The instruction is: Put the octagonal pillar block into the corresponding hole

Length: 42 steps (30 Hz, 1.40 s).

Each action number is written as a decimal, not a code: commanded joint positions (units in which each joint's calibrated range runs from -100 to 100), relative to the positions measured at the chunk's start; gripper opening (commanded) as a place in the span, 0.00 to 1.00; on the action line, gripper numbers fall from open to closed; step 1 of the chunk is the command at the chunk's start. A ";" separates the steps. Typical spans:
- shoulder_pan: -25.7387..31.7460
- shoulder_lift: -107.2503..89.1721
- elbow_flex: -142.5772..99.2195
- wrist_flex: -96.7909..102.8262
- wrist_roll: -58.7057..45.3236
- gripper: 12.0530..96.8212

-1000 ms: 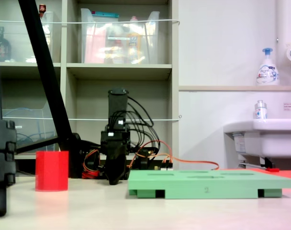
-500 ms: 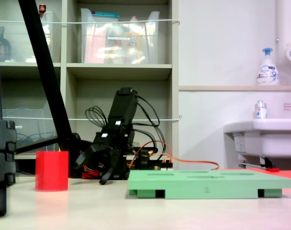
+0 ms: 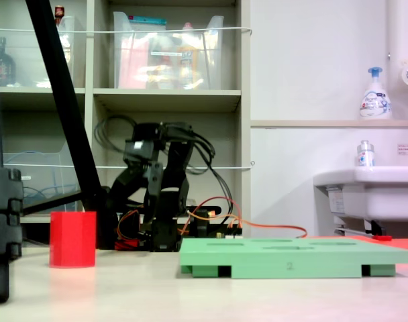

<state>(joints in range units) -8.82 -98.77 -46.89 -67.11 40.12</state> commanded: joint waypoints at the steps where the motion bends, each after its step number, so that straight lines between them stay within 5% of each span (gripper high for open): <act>1: 0.24 5.19 10.60 -9.30 -0.10 0.36; 7: 1.56 16.65 26.05 -16.14 -0.54 0.40; 13: 1.27 40.67 44.80 -23.26 -1.07 0.62; 17: 0.93 53.94 53.97 -24.23 -1.86 0.88; 42: -4.30 99.19 71.32 -24.52 -7.47 0.88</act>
<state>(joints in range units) -12.77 0.68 20.33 -89.23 33.33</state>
